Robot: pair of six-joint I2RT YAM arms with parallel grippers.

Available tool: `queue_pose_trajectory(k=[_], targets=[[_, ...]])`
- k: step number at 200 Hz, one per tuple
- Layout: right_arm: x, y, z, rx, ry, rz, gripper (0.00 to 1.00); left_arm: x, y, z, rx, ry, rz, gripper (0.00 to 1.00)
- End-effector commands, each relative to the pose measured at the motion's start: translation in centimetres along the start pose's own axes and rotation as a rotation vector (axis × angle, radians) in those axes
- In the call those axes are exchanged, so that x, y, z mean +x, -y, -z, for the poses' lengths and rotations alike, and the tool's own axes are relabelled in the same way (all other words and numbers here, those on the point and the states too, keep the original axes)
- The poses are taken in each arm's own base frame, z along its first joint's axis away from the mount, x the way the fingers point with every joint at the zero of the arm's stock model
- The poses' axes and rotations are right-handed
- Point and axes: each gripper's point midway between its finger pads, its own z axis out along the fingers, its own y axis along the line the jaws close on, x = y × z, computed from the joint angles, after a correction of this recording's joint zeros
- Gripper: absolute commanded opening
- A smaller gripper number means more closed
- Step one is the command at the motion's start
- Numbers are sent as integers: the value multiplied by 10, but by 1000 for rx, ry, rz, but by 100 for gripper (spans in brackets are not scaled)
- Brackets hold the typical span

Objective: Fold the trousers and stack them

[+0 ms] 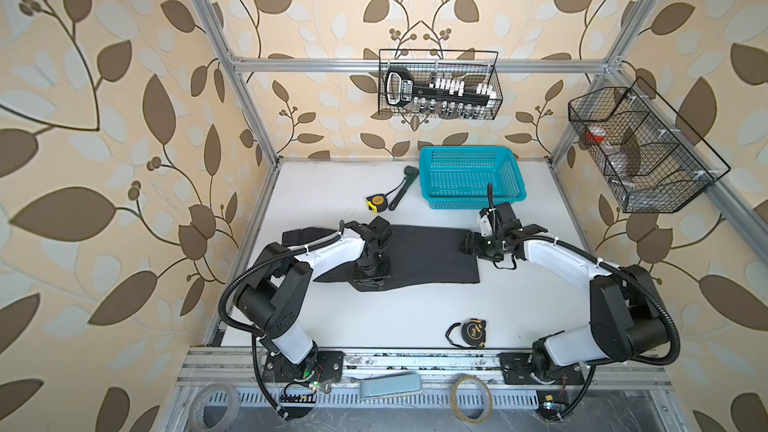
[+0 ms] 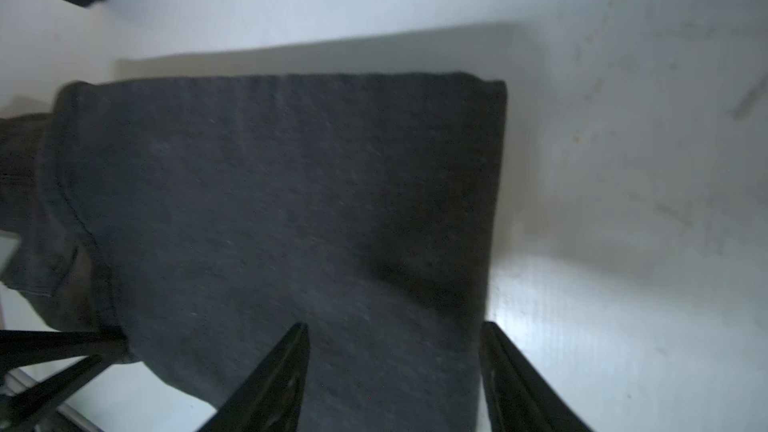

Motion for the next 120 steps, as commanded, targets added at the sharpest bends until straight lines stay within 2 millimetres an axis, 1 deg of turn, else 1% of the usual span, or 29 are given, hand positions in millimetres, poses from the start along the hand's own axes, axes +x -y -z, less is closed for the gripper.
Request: queue_pose_trajectory(k=[1, 19, 36, 56, 71, 83, 101, 107, 120], targets=[[19, 20, 0, 42, -42, 24, 67, -3, -6, 21, -68, 29, -49, 36], [31, 19, -10, -5, -68, 0, 67, -9, -4, 37, -64, 61, -56, 48], [39, 15, -20, -50, -92, -20, 66, -13, -3, 51, -59, 83, -66, 55], [46, 8, -29, -107, -130, -32, 64, -19, -10, 69, -92, 116, -78, 62], [49, 4, -32, -135, -143, -41, 59, -24, -21, 81, -121, 128, -77, 65], [50, 4, -33, -142, -143, -45, 50, -30, -31, 91, -117, 146, -53, 66], [51, 4, -32, -147, -141, -47, 26, -39, -46, 103, -107, 179, -8, 67], [50, 5, -30, -147, -136, -52, 19, -41, -51, 107, -108, 188, 4, 68], [45, 5, -23, -164, -115, -68, 9, -43, -59, 113, -115, 202, 30, 68]])
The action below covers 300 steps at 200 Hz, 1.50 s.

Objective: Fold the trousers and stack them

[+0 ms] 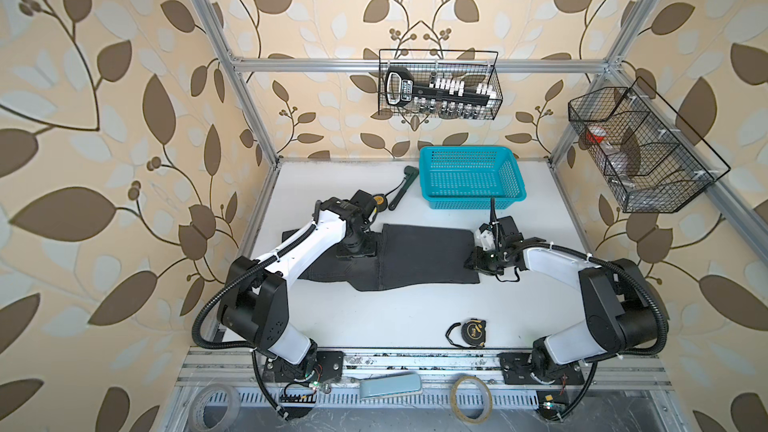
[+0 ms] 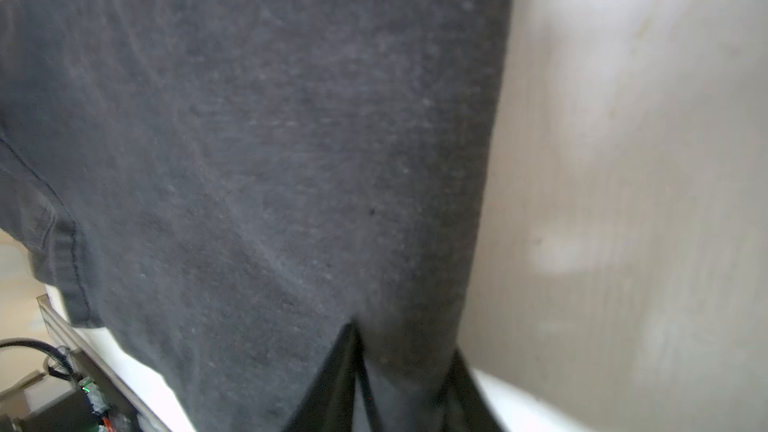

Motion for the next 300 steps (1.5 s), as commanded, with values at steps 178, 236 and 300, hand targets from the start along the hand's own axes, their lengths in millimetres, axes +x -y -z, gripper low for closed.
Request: queue_pose_trajectory(k=[178, 236, 300], targets=[[-65, 34, 202, 249, 334, -93, 4, -11, -38, -39, 99, -54, 159, 65], [-68, -96, 200, -69, 324, 33, 5, -5, -27, -70, 166, -130, 197, 48], [-46, -206, 150, -192, 242, 139, 8, -5, -25, -82, 180, -137, 227, 39]])
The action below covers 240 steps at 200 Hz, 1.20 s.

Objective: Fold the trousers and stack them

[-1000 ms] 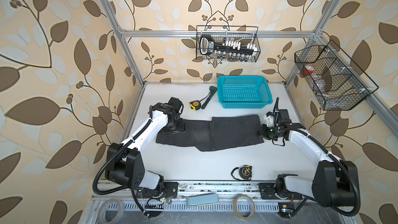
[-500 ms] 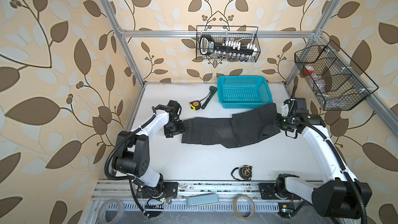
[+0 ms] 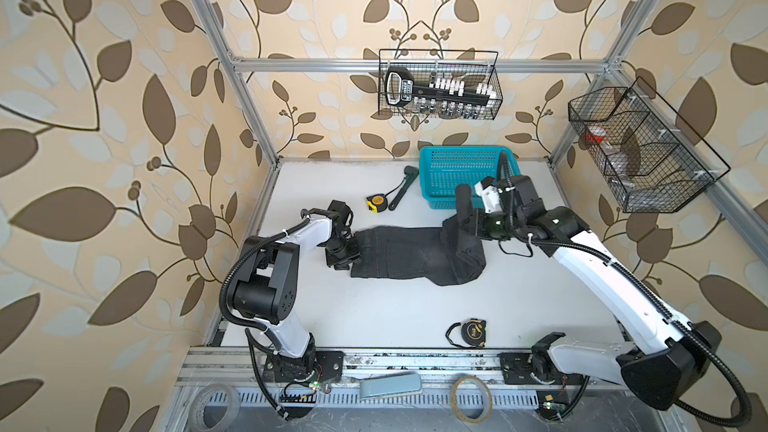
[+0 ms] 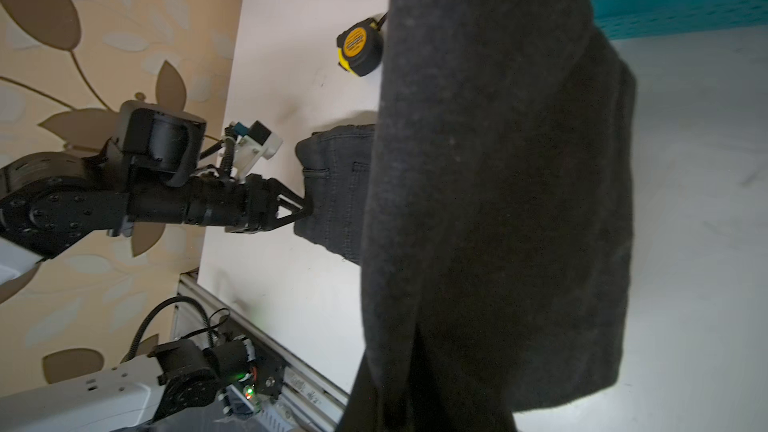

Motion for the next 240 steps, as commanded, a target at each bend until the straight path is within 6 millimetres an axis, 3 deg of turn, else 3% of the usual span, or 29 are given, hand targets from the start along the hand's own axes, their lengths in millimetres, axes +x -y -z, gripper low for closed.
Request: queue_pose_trajectory(k=[1, 48, 91, 133, 181, 240], targets=[[-10, -35, -15, -55, 33, -37, 8, 2, 3, -1, 25, -10, 18, 39], [0, -103, -61, -173, -18, -43, 8, 9, 1, -4, 35, -20, 23, 35], [25, -142, -105, -216, -113, -19, 9, 12, 0, -2, 44, -15, 30, 34], [51, -148, -147, -205, -168, -51, 10, 15, 2, 0, 63, -12, 40, 34], [74, -149, -177, -174, -224, -20, 11, 18, 1, 12, 50, 2, 48, 35], [71, -141, -207, -134, -182, -30, 15, 20, -8, 45, -26, 58, 56, 36]])
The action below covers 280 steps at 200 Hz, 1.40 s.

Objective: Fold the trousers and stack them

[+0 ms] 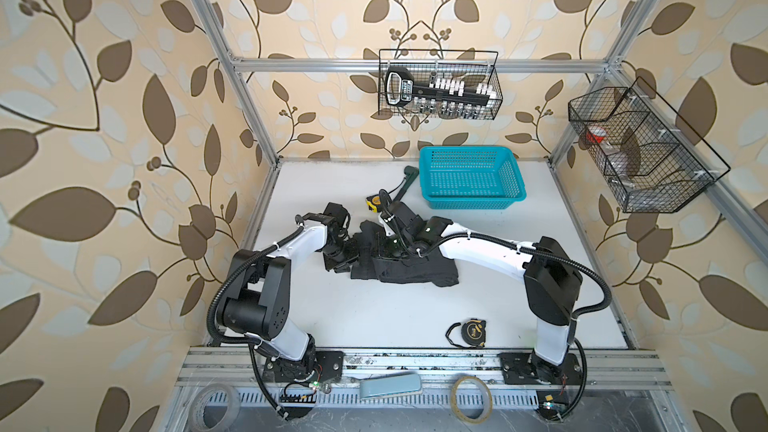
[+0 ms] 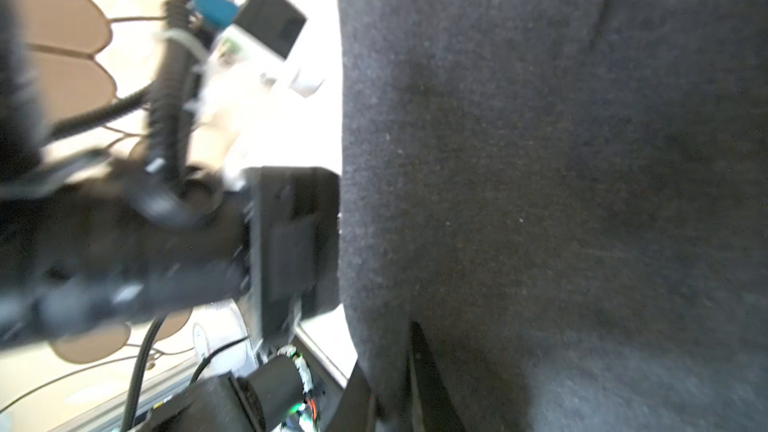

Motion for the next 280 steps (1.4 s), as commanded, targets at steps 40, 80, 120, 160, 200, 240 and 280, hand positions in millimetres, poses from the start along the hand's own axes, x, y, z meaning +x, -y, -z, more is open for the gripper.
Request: queue_pose_trajectory(k=[40, 80, 120, 160, 200, 240, 280], targets=[[-25, -19, -19, -48, 101, -26, 17, 0, -17, 55, -135, 114, 8, 39], [-30, -31, -6, -102, 113, 26, 42, -12, -4, 69, -94, 160, 22, 48], [-36, -3, 51, -64, 178, 40, 46, -22, 16, 60, -17, 125, 54, 54], [-23, 76, 100, 95, 200, 20, 46, -23, 32, 51, 60, 76, 61, 59], [-3, 146, 119, 161, 181, -33, 43, -13, 31, 35, 60, 14, 58, 52], [15, 148, 98, 88, 139, -8, 41, -20, 38, 28, 82, 11, 33, 37], [39, 173, 75, 129, 57, -12, 38, -30, 58, 44, 109, 53, -36, 29]])
